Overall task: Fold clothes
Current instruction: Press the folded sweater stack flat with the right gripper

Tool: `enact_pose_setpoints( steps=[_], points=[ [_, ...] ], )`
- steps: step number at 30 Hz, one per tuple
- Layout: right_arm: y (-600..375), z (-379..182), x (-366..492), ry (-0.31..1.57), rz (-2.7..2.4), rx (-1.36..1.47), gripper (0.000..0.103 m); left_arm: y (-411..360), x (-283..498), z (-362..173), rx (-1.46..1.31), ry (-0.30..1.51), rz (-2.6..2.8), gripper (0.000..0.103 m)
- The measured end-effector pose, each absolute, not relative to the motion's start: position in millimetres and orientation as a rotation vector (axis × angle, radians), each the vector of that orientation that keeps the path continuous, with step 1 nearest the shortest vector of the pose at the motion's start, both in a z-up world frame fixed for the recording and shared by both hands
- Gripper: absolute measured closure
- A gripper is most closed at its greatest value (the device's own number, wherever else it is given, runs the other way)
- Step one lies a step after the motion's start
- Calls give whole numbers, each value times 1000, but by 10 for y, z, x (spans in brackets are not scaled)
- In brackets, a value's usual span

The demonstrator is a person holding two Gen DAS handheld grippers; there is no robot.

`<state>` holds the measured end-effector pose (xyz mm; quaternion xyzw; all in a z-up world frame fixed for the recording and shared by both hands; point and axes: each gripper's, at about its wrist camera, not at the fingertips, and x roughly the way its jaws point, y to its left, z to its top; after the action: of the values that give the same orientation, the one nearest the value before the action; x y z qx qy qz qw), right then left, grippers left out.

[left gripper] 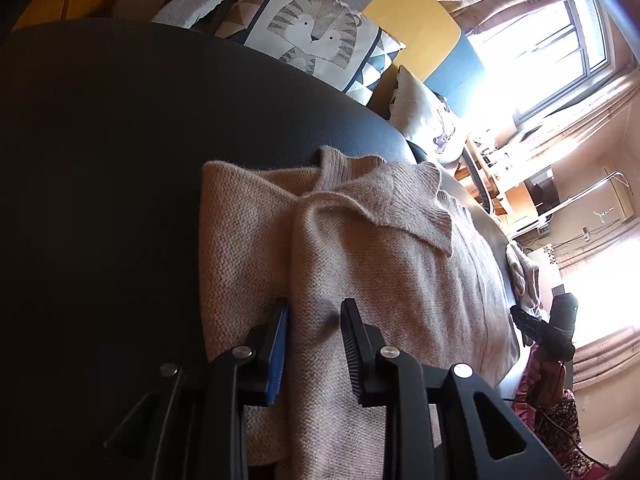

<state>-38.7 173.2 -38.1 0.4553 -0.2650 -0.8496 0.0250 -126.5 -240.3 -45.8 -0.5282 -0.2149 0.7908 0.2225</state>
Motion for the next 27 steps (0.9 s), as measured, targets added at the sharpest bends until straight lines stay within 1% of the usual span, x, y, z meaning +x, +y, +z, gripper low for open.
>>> enact_pose_setpoints(
  steps=[3,4,5,6,7,8,9,10,11,14,17,19,26,27],
  points=[
    [1724,-405,-360,-838,-2621,1355,57,-2422,-1288,-476,-1461,-615,2174,77],
    [1711,-409,-355,-832,-2624,1353,63,-2428,-1294,-476,-1461,-624,2180,77],
    [1695,-418,-357,-823,-2622,1358,79,-2425,-1289,-470,-1463,-631,2192,77],
    [1683,-434,-358,-823,-2612,1365,84,-2416,-1291,-455,-1466,-631,2201,77],
    [1687,-442,-352,-837,-2605,1361,84,-2400,-1300,-434,-1468,-619,2199,77],
    [1697,-446,-343,-857,-2599,1351,88,-2374,-1309,-415,-1466,-591,2188,77],
    [1707,-449,-333,-877,-2593,1342,91,-2346,-1317,-394,-1462,-555,2182,79],
    [1717,-453,-324,-896,-2587,1333,91,-2308,-1315,-365,-1454,-492,2195,81],
    [1727,-456,-315,-915,-2581,1323,92,-2277,-1312,-339,-1447,-441,2206,90],
    [1773,-439,-275,-989,-2571,1275,93,-2273,-1291,-291,-1430,-427,2226,95],
    [1801,-347,-233,-1041,-2561,1216,94,-2436,-1298,-208,-1380,-579,2188,96],
    [1804,-266,-207,-1062,-2552,1176,94,-2537,-1302,-140,-1355,-645,2148,97],
    [1780,-110,-6,-1094,-2516,1109,94,-2795,-1189,61,-1309,-675,2075,97],
    [1776,-89,24,-1098,-2510,1100,98,-2829,-1147,63,-1309,-677,2066,97]
  ],
)
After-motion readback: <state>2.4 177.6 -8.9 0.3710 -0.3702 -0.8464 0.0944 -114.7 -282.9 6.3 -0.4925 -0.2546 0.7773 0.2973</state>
